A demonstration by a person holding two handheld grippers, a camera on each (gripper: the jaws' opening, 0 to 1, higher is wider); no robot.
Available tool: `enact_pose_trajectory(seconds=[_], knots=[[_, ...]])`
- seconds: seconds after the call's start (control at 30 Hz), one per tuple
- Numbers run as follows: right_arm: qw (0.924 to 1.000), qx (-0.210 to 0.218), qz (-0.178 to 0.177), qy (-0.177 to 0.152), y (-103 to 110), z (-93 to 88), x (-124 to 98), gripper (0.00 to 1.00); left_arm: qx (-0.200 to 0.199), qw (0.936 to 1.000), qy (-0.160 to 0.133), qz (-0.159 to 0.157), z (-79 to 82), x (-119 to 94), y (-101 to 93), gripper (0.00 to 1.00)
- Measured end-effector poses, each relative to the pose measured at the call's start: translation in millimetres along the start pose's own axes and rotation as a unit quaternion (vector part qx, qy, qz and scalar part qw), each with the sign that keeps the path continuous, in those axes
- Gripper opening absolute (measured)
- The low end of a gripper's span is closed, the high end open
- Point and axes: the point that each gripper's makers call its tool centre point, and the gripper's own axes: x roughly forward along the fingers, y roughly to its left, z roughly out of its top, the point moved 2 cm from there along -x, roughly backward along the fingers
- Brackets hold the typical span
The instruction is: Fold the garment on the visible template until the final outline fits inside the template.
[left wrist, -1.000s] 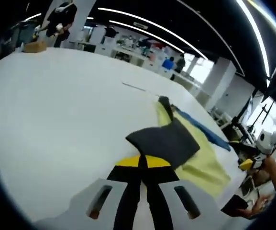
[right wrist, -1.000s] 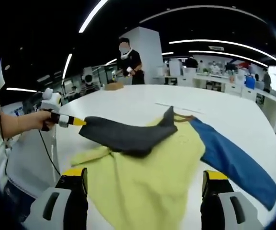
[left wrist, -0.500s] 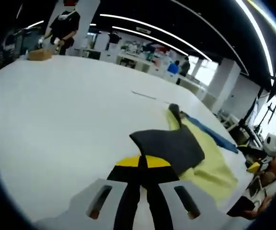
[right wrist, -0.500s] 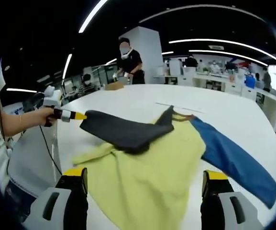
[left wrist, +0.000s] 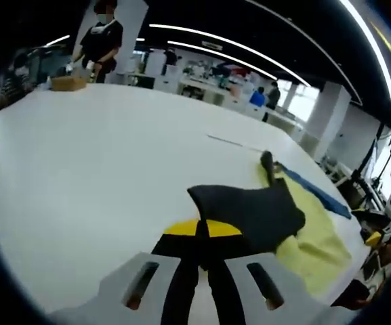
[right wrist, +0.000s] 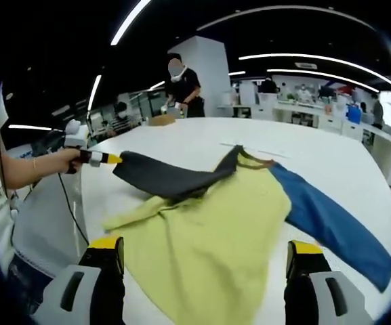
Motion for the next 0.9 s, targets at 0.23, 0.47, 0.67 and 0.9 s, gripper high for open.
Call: enact_pose_trajectory(seconds=[0.23, 0.47, 0.67, 0.9], knots=[[1.0000, -0.001, -0.002, 0.001, 0, -0.6, -1, 0.99, 0.012, 0.9997, -0.003, 0.020, 2.0, -2, 17.2, 0.00], [1.0000, -0.003, -0.004, 0.002, 1, -0.8, -2, 0.99, 0.009, 0.9992, -0.004, 0.040, 2.0, -3, 37.1, 0.00], [1.0000, -0.001, -0.008, 0.000, 0, -1.5, -5, 0.99, 0.003, 0.9980, -0.014, 0.062, 6.5, -8, 51.5, 0.00], [0.9999, 0.001, -0.012, 0.001, -1, -2.5, -6, 0.99, -0.006, 0.9947, -0.030, 0.098, 13.7, -13, 68.8, 0.00]])
